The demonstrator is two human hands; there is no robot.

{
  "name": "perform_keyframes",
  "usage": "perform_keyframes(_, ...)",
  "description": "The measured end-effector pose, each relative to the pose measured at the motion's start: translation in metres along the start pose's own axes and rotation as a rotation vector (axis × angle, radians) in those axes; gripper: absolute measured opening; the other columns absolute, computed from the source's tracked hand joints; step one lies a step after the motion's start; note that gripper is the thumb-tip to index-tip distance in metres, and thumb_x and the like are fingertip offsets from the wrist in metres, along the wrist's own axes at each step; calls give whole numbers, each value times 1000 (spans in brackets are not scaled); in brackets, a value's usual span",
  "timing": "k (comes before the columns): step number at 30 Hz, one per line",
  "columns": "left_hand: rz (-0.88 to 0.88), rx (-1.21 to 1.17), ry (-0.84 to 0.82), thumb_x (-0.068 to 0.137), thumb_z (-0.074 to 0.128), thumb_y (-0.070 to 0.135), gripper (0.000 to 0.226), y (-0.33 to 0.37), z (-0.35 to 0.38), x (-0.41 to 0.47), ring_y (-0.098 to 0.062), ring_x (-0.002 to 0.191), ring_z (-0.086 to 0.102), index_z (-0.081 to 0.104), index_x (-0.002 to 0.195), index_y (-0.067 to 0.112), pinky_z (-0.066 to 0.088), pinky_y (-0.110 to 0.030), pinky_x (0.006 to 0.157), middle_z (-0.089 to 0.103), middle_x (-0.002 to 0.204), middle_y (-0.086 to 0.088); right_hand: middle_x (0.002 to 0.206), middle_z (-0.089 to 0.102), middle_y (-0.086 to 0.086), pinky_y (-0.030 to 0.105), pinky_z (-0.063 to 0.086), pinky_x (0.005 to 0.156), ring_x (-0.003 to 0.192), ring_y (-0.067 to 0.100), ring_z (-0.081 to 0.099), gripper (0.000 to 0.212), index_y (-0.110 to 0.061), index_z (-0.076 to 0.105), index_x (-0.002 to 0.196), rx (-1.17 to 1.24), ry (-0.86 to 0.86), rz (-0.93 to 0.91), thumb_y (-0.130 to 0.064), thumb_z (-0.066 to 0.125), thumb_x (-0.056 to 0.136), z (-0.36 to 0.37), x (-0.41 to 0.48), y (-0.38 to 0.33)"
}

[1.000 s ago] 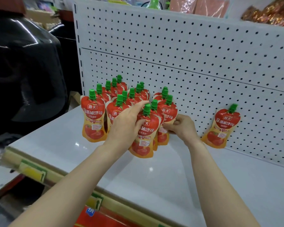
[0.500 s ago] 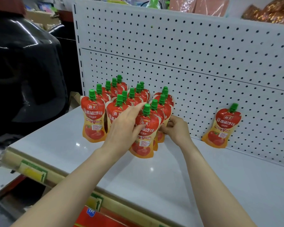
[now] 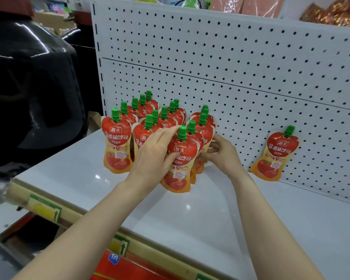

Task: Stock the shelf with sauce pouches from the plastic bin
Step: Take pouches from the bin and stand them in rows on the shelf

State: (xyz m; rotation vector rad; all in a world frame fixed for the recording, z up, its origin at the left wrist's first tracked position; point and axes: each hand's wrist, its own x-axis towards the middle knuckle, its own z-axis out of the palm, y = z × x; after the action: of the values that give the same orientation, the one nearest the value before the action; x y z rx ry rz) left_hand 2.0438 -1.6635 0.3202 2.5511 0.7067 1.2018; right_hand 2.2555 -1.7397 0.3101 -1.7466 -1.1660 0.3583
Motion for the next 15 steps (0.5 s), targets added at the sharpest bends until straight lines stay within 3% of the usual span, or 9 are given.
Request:
perform_keyframes(5, -2, 6, 9, 86, 69, 23, 65, 0, 0, -2, -15, 126, 47, 39, 144, 19, 34, -22, 101, 52, 135, 0, 93, 76, 2, 13, 50, 63, 74, 7, 71, 26, -18, 67, 102, 85, 52, -5, -11, 79, 80, -8, 2, -9)
perform_keyframes(8, -7, 9, 8, 86, 70, 23, 65, 1, 1, -3, -15, 127, 46, 39, 144, 19, 33, -21, 101, 52, 135, 0, 93, 77, -1, 27, 58, 71, 82, 11, 73, 17, -23, 70, 101, 103, 64, -20, -17, 75, 86, -1, 6, -16)
perform_keyframes(10, -2, 31, 24, 85, 71, 21, 66, 1, 1, -4, -16, 127, 43, 40, 143, 18, 29, -20, 103, 51, 135, -1, 85, 77, -4, 42, 60, 77, 81, 17, 74, 3, -26, 74, 88, 35, 108, -19, -27, 72, 87, 2, 8, -19)
perform_keyframes(12, 1, 43, 72, 83, 73, 18, 66, 1, 0, -5, -16, 126, 41, 43, 142, 16, 27, -20, 105, 50, 135, -2, 76, 75, 0, 52, 58, 77, 77, 27, 73, 21, -20, 72, 75, -2, 197, 18, -40, 70, 83, -4, 7, -24)
perform_keyframes(15, 19, 20, 223, 84, 71, 13, 54, 8, -4, -10, -19, 121, 45, 52, 134, 16, 30, -18, 104, 51, 129, -3, 73, 71, 1, 50, 58, 76, 73, 28, 70, 28, -17, 62, 73, -22, 369, 79, -39, 63, 91, -30, -4, -36)
